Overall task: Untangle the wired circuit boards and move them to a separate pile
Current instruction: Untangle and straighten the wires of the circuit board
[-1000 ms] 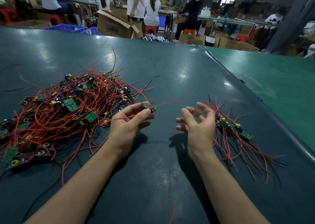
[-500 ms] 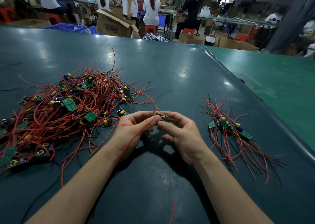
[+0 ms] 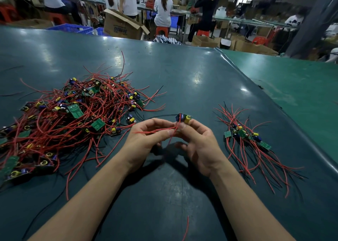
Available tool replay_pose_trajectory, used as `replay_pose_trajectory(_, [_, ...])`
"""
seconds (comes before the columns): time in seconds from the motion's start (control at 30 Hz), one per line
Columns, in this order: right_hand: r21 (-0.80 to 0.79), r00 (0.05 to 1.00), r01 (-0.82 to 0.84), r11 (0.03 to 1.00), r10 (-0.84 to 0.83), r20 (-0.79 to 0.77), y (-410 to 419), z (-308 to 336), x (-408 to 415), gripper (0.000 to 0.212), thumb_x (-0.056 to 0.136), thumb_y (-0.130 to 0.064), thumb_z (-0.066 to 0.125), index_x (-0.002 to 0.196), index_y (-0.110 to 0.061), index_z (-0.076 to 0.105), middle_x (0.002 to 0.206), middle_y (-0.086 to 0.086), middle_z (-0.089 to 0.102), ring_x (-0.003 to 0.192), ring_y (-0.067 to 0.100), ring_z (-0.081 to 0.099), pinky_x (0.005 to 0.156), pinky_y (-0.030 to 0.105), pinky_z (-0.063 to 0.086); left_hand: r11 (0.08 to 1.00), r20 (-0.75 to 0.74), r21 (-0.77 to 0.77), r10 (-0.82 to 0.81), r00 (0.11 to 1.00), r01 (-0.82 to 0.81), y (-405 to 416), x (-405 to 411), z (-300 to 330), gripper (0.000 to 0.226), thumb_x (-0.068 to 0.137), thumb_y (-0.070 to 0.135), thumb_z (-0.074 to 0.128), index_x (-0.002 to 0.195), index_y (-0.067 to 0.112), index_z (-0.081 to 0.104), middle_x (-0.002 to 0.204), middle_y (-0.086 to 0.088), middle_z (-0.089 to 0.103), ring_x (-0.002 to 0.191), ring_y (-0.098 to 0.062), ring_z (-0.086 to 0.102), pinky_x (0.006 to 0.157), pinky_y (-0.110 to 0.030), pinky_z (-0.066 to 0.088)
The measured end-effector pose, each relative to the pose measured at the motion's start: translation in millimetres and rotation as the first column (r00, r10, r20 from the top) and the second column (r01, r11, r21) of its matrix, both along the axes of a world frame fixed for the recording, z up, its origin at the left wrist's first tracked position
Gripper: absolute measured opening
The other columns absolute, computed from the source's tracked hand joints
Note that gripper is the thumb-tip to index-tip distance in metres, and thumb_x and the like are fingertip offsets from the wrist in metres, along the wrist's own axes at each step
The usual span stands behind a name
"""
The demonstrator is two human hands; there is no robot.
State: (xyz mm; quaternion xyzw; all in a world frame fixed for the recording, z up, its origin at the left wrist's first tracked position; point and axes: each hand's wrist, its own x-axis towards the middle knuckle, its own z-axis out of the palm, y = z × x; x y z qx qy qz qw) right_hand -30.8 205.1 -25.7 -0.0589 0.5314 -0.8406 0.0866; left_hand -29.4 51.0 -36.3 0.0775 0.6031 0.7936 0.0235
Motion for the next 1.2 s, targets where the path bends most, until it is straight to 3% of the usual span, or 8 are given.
replay_pose_trajectory(0.37, [0.056, 0.991, 0.124, 0.991, -0.126, 0.034, 10.9, 2.7, -6.1, 0.007, 0.085, -0.004, 0.063, 0.085, -0.009, 0.068, 0.060, 0.000, 0.058, 0.052, 0.011, 0.053, 0.049, 0.020, 0.046, 0.884, 0.195, 0.295, -0.428, 0.883, 0.363, -17.5, -2.1, 8.1, 0.078, 0.062, 0.057, 0.070, 0.118, 0.003, 0.069, 0.112, -0.011, 0.068, 0.087, -0.017, 0.059, 0.077, -0.035, 0.040])
replay_pose_trajectory(0.53, [0.165, 0.998, 0.067, 0.984, -0.069, 0.008, 8.4, -0.2, -3.3, 0.010, 0.090, 0.000, 0.061, 0.088, -0.006, 0.068, 0.059, 0.001, 0.058, 0.047, 0.011, 0.052, 0.045, 0.021, 0.048, 0.973, 0.159, 0.094, -0.225, 0.961, 0.212, -3.0, -0.1, 2.5, 0.030, 0.075, 0.023, 0.067, 0.102, 0.015, 0.078, 0.095, -0.003, 0.068, 0.078, -0.012, 0.056, 0.066, -0.023, 0.046])
replay_pose_trajectory(0.67, [0.200, 1.000, -0.007, 0.980, 0.003, 0.020, 11.7, 1.0, -3.2, 0.013, 0.081, -0.017, 0.068, 0.086, -0.005, 0.070, 0.058, 0.001, 0.060, 0.046, 0.011, 0.054, 0.044, 0.020, 0.048, 0.937, 0.141, 0.173, -0.328, 0.934, 0.303, -14.0, -2.8, 3.3, 0.055, 0.068, 0.036, 0.077, 0.116, 0.011, 0.071, 0.121, -0.008, 0.066, 0.104, -0.017, 0.058, 0.083, -0.032, 0.045])
replay_pose_trajectory(0.77, [0.256, 0.998, -0.057, 0.965, 0.054, 0.017, 12.0, 3.6, -0.4, 0.016, 0.075, -0.026, 0.069, 0.075, -0.010, 0.071, 0.059, 0.000, 0.062, 0.042, 0.008, 0.050, 0.040, 0.019, 0.044, 0.885, 0.149, 0.242, -0.438, 0.887, 0.397, -17.5, -3.6, 5.2, 0.069, 0.062, 0.049, 0.080, 0.118, 0.010, 0.070, 0.118, -0.007, 0.067, 0.101, -0.017, 0.061, 0.087, -0.034, 0.045])
replay_pose_trajectory(0.9, [0.427, 0.998, -0.023, 0.904, 0.044, -0.038, 10.7, -0.2, 2.2, 0.033, 0.091, -0.019, 0.065, 0.058, -0.011, 0.065, 0.048, -0.003, 0.052, 0.034, 0.006, 0.037, 0.035, 0.015, 0.029, 0.968, 0.132, 0.136, -0.231, 0.964, 0.213, -5.6, -1.7, 2.2, 0.028, 0.067, 0.015, 0.083, 0.095, 0.013, 0.078, 0.091, -0.006, 0.072, 0.076, -0.015, 0.061, 0.069, -0.023, 0.053])
replay_pose_trajectory(1.0, [0.523, 0.996, -0.020, 0.852, 0.062, -0.064, 9.6, -2.8, 3.1, 0.035, 0.092, -0.017, 0.065, 0.069, 0.008, 0.058, 0.045, -0.003, 0.039, 0.035, 0.006, 0.028, 0.035, 0.016, 0.023, 0.986, 0.097, 0.106, -0.136, 0.986, 0.126, 0.5, -0.8, 0.5, 0.023, 0.065, 0.009, 0.079, 0.087, 0.012, 0.077, 0.082, -0.008, 0.072, 0.068, -0.014, 0.062, 0.063, -0.021, 0.052])
replay_pose_trajectory(1.1, [0.411, 0.997, -0.021, 0.911, 0.050, -0.061, 10.1, -0.1, 1.9, 0.038, 0.090, -0.020, 0.067, 0.055, -0.011, 0.054, 0.045, -0.003, 0.045, 0.034, 0.007, 0.034, 0.036, 0.015, 0.026, 0.981, 0.103, 0.181, -0.084, 0.991, 0.065, 0.4, -2.1, 2.9, 0.013, 0.071, 0.013, 0.068, 0.080, 0.011, 0.077, 0.077, -0.009, 0.071, 0.063, -0.014, 0.063, 0.066, -0.022, 0.053])
replay_pose_trajectory(1.2, [0.096, 0.992, -0.115, 0.989, 0.109, 0.061, 14.6, 8.1, -1.1, 0.029, 0.087, -0.032, 0.064, 0.062, -0.018, 0.064, 0.055, -0.002, 0.051, 0.039, 0.010, 0.039, 0.037, 0.017, 0.029, 0.956, 0.208, 0.291, -0.094, 0.974, 0.030, -3.3, -5.0, 6.2, 0.018, 0.074, 0.014, 0.067, 0.090, 0.010, 0.073, 0.082, -0.009, 0.073, 0.066, -0.015, 0.067, 0.064, -0.023, 0.057])
